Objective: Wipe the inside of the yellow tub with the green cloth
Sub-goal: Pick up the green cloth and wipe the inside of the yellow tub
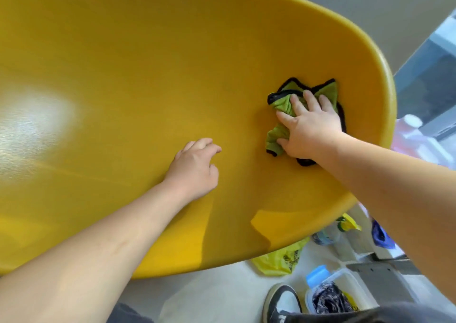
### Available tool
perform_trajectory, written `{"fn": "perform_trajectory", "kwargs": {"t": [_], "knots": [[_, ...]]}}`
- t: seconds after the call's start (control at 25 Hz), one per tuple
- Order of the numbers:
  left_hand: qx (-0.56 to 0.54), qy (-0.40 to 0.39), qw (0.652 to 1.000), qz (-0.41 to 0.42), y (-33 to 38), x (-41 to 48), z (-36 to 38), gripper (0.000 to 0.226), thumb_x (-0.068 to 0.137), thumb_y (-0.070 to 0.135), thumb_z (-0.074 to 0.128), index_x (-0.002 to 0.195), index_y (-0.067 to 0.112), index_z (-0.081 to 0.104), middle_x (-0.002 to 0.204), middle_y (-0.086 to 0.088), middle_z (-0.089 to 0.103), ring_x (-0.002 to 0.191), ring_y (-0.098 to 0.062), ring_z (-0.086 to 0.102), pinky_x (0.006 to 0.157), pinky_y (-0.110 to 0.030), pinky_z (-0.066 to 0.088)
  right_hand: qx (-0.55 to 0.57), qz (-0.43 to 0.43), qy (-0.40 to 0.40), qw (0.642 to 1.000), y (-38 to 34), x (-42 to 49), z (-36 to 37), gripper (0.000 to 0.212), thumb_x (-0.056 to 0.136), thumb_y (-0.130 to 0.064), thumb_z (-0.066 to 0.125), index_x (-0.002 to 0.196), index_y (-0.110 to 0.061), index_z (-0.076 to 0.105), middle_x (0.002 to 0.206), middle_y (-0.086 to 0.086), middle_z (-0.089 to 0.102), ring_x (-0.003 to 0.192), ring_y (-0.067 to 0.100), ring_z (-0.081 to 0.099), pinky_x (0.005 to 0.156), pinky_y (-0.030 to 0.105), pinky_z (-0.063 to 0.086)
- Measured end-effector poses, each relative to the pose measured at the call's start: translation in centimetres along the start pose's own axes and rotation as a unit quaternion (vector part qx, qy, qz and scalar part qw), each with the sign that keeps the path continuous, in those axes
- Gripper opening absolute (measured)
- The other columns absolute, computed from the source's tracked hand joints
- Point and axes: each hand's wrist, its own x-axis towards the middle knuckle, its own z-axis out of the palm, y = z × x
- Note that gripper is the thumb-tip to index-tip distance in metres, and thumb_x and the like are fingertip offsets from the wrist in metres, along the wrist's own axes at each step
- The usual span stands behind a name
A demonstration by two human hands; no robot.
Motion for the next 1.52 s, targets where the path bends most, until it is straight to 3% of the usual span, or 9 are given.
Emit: {"fn": "perform_trajectory", "kwargs": {"t": [0.24,0.4,0.6,0.72,0.84,0.96,1.04,1.24,1.52], "knots": [[0.032,-0.057,0.998,0.002,0.1,-1.9,-1.4,0.049,0.09,0.018,0.055,0.139,0.024,0.058,0.163,-0.005,0.037,0.154,-0.026,0.025,0.124,-0.038,0.024,0.073,-0.047,-0.095,0.992,-0.9,-8.1,-0.9,0.071,0.095,-0.074,0.029,0.158,-0.041,0.033,0.172,0.002,0.02,0.158,0.029,0.013,0.126,0.052,0.015],[0.046,-0.07,0.996,-0.013,-1.1,-3.5,-3.4,0.051,0.093,0.019,0.055,0.143,0.022,0.055,0.164,-0.008,0.035,0.154,-0.028,0.025,0.124,-0.039,0.023,0.174,-0.093,-0.181,0.963,-8.4,-13.5,0.0,0.077,0.092,-0.078,0.022,0.16,-0.042,0.025,0.174,0.003,0.009,0.159,0.031,0.006,0.126,0.053,0.012],[0.039,-0.046,0.997,-0.041,-3.5,-6.2,-6.1,0.047,0.088,0.019,0.054,0.134,0.02,0.062,0.154,-0.009,0.048,0.145,-0.029,0.041,0.119,-0.04,0.034,0.302,-0.111,-0.128,0.938,-17.5,-14.0,-0.3,0.083,0.092,-0.075,0.025,0.164,-0.036,0.012,0.174,0.006,0.005,0.159,0.034,0.0,0.126,0.053,0.007],[0.06,-0.083,0.99,-0.092,-5.1,-7.1,-7.6,0.057,0.077,0.018,0.048,0.131,0.015,0.065,0.142,-0.008,0.058,0.135,-0.029,0.052,0.111,-0.04,0.043,0.51,-0.099,-0.161,0.839,-20.1,-13.4,-2.1,0.097,0.088,-0.071,0.047,0.165,-0.03,0.005,0.174,0.005,0.007,0.16,0.03,0.001,0.127,0.044,0.006],[0.029,-0.16,0.984,-0.076,-1.5,-8.1,-6.6,0.055,0.077,0.034,0.05,0.128,0.021,0.064,0.136,-0.009,0.06,0.128,-0.032,0.056,0.105,-0.041,0.048,0.716,-0.008,-0.102,0.69,-15.9,-11.2,-3.4,0.07,0.095,-0.036,0.061,0.159,-0.02,0.037,0.159,0.008,0.046,0.141,0.023,0.048,0.111,0.027,0.037],[0.094,-0.337,0.937,0.017,4.3,-10.3,-2.0,0.074,0.087,0.072,0.039,0.154,0.042,0.032,0.168,-0.006,0.025,0.155,-0.041,0.014,0.122,-0.058,0.02,0.702,0.085,0.021,0.707,-11.4,-10.2,-3.3,0.042,0.096,-0.019,0.053,0.137,-0.017,0.062,0.122,0.006,0.071,0.084,0.017,0.064,0.074,0.025,0.047],[0.179,-0.358,0.916,0.038,4.7,-10.0,-0.2,0.077,0.093,0.075,0.026,0.16,0.045,0.003,0.172,0.003,-0.007,0.156,-0.037,-0.015,0.124,-0.061,0.001,0.702,0.096,0.026,0.705,-11.1,-10.0,-3.1,0.039,0.096,-0.018,0.05,0.131,-0.018,0.065,0.118,0.006,0.072,0.084,0.018,0.063,0.071,0.026,0.045],[0.208,-0.33,0.917,0.087,-2.6,-9.2,-3.1,0.057,0.103,0.051,0.032,0.158,0.045,0.018,0.171,0.009,0.008,0.157,-0.028,0.005,0.125,-0.048,0.02,0.634,-0.001,-0.031,0.773,-16.6,-9.2,-4.6,0.039,0.095,-0.02,0.048,0.13,-0.015,0.066,0.119,0.008,0.07,0.102,0.028,0.065,0.085,0.033,0.054],[0.428,-0.195,0.847,-0.245,-17.2,-13.2,-17.8,0.058,0.105,0.039,0.038,0.16,0.041,0.019,0.172,0.002,0.005,0.158,-0.029,-0.003,0.125,-0.057,0.009,0.596,-0.116,-0.04,0.793,-22.8,-9.0,-7.7,0.032,0.098,-0.027,0.051,0.121,-0.019,0.071,0.12,0.004,0.073,0.103,0.026,0.067,0.084,0.029,0.051]]}}
